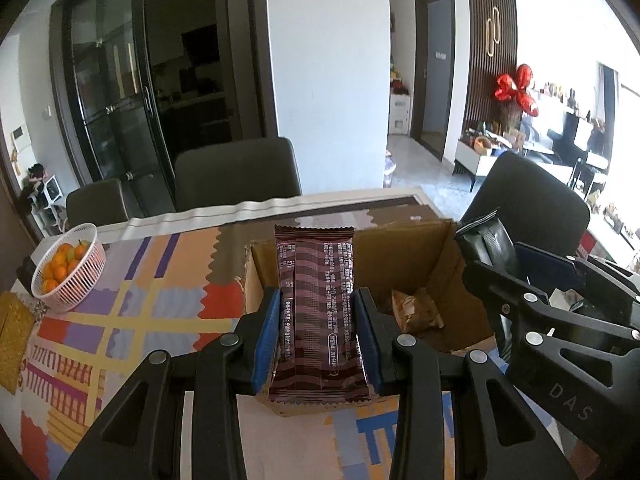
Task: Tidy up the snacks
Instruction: 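Carry the green pack and wafer bar into the box and open both tools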
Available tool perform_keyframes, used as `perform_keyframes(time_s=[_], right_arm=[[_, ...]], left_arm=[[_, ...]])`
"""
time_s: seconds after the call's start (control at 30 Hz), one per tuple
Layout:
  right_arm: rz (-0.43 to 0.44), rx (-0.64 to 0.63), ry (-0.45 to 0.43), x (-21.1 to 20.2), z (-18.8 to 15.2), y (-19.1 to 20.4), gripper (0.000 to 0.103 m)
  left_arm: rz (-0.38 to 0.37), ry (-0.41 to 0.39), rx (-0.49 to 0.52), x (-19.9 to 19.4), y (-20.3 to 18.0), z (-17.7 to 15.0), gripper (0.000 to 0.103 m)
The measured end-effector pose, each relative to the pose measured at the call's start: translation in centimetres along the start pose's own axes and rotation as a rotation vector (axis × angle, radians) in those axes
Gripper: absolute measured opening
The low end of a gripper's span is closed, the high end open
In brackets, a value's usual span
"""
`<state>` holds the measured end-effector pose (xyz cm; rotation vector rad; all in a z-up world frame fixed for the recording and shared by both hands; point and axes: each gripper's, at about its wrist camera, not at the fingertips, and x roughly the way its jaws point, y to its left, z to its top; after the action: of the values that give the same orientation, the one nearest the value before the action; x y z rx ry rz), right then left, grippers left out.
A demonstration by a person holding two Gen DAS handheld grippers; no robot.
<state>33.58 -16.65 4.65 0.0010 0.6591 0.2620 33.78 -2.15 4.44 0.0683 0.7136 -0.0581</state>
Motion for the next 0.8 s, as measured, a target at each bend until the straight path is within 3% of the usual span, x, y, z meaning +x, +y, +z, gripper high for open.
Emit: perform_keyframes(time_s=[0.27,0.37,0.43,0.47,0.53,0.8], right_arm=[[0.025,0.036,0.086,3.3,0.1,-1.1,0.046],[0.035,0.047,0.107,4.5,0.3,-1.2,0.046],[0.013,0.052,0.11,4.8,0.2,-1.2,0.05],[0.005,0.047,0.111,4.8,0.2,-1.1,0.058],[-0.013,0.028,0.107,4.7,0.3,-0.8,0.064],[-0.029,0.015,0.104,3.0,-1.2,-1.0,0.069]], left_arm=[[-0.03,0.088,-0.002,3.4,0.4,0.6,0.038],[-0.025,0.122,-0.004,4.4,0.7,0.6,0.042],[-0.005,0.105,0.008,4.1,0.8,0.3,0.042],[0.007,0.096,0.017,3.9,0.8,0.1,0.043],[0.01,0.091,0.02,3.5,0.9,0.0,0.044],[0.046,0.023,0.028,0.3,0.9,-1.1,0.053]])
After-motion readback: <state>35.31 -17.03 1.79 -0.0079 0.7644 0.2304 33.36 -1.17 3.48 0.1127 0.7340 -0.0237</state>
